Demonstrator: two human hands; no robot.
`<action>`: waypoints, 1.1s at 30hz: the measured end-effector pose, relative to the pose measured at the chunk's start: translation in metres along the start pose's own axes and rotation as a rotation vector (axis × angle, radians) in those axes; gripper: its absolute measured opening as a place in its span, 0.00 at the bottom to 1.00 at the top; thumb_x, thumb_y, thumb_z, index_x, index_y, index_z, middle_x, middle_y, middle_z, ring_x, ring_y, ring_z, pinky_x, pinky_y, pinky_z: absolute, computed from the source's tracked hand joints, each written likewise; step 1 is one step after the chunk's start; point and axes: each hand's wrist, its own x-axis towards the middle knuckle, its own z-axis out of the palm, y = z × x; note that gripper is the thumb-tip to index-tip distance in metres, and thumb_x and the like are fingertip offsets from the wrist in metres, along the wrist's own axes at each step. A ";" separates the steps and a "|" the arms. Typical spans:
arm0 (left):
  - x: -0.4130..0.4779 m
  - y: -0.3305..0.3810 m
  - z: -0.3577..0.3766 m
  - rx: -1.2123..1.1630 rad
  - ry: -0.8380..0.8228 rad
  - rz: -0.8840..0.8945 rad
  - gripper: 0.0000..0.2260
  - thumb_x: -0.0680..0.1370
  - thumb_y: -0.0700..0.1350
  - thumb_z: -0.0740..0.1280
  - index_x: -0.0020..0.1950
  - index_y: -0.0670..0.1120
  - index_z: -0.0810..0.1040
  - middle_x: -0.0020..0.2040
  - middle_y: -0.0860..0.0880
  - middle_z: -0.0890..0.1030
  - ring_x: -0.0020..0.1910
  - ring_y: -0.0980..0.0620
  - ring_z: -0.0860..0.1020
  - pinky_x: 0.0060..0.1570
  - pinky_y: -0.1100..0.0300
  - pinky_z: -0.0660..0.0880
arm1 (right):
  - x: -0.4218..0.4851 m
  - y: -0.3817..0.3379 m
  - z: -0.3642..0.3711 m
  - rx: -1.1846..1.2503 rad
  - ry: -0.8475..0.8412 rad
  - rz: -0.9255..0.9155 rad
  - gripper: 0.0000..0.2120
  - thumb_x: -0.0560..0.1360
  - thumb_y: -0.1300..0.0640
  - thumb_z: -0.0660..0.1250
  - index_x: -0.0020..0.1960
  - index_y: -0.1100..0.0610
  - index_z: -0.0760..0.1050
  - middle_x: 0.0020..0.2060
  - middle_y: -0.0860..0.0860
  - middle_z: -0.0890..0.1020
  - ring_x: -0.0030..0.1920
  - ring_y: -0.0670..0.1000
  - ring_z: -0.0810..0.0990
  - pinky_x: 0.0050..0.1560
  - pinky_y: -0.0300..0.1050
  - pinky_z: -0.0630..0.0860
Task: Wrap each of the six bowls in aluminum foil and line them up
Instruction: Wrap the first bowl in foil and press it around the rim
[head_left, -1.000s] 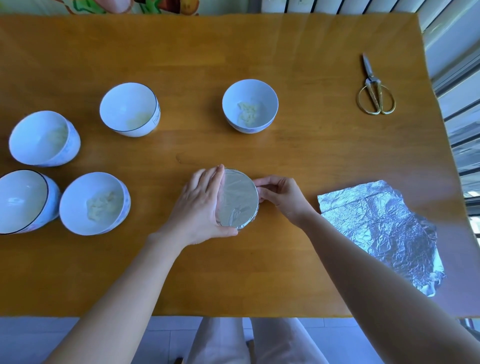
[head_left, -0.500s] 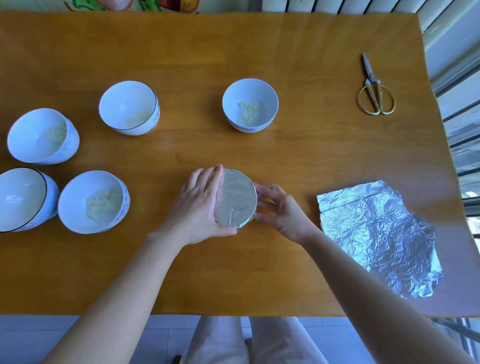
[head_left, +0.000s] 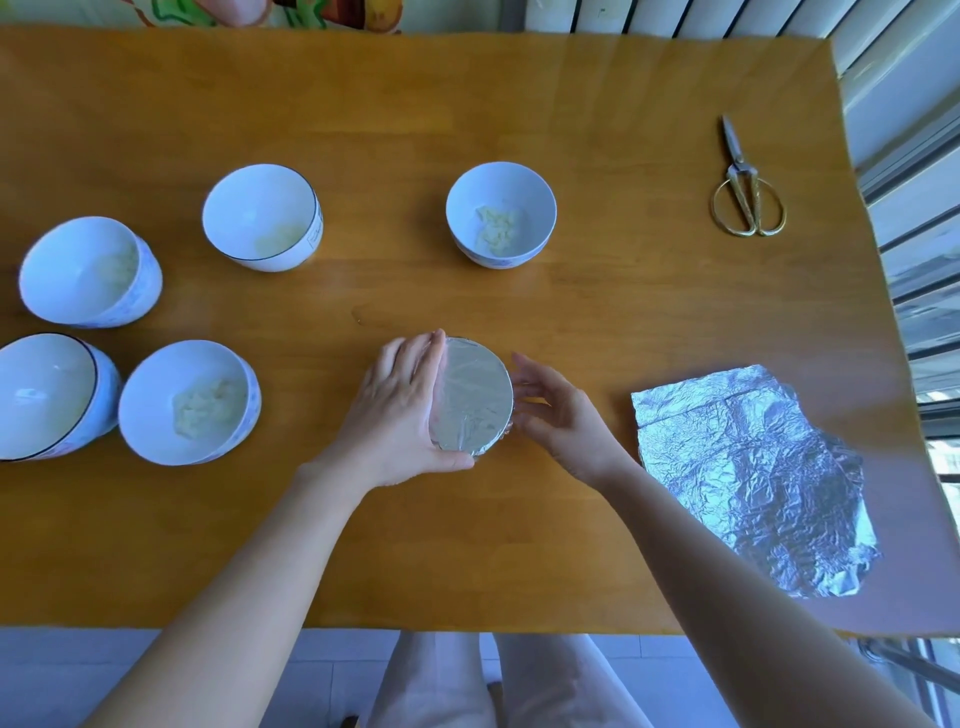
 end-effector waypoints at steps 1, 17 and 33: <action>0.000 0.001 0.001 -0.006 0.010 -0.008 0.61 0.61 0.68 0.76 0.81 0.44 0.47 0.78 0.49 0.55 0.76 0.47 0.52 0.73 0.51 0.56 | -0.003 -0.001 0.002 -0.008 0.050 -0.005 0.28 0.72 0.60 0.68 0.71 0.53 0.67 0.63 0.51 0.74 0.61 0.43 0.76 0.61 0.43 0.76; -0.014 0.009 0.027 -0.438 0.244 -0.206 0.52 0.66 0.71 0.64 0.79 0.40 0.55 0.71 0.45 0.65 0.70 0.46 0.60 0.71 0.58 0.56 | -0.005 -0.014 0.056 0.222 0.239 0.108 0.19 0.85 0.51 0.51 0.76 0.48 0.62 0.71 0.42 0.70 0.68 0.35 0.68 0.62 0.25 0.66; 0.002 -0.052 0.025 -0.995 0.240 -0.242 0.16 0.79 0.32 0.66 0.62 0.48 0.80 0.55 0.46 0.83 0.46 0.48 0.82 0.46 0.64 0.78 | 0.020 -0.017 0.042 0.204 0.117 0.189 0.18 0.82 0.48 0.54 0.68 0.49 0.73 0.62 0.50 0.80 0.64 0.52 0.77 0.59 0.48 0.77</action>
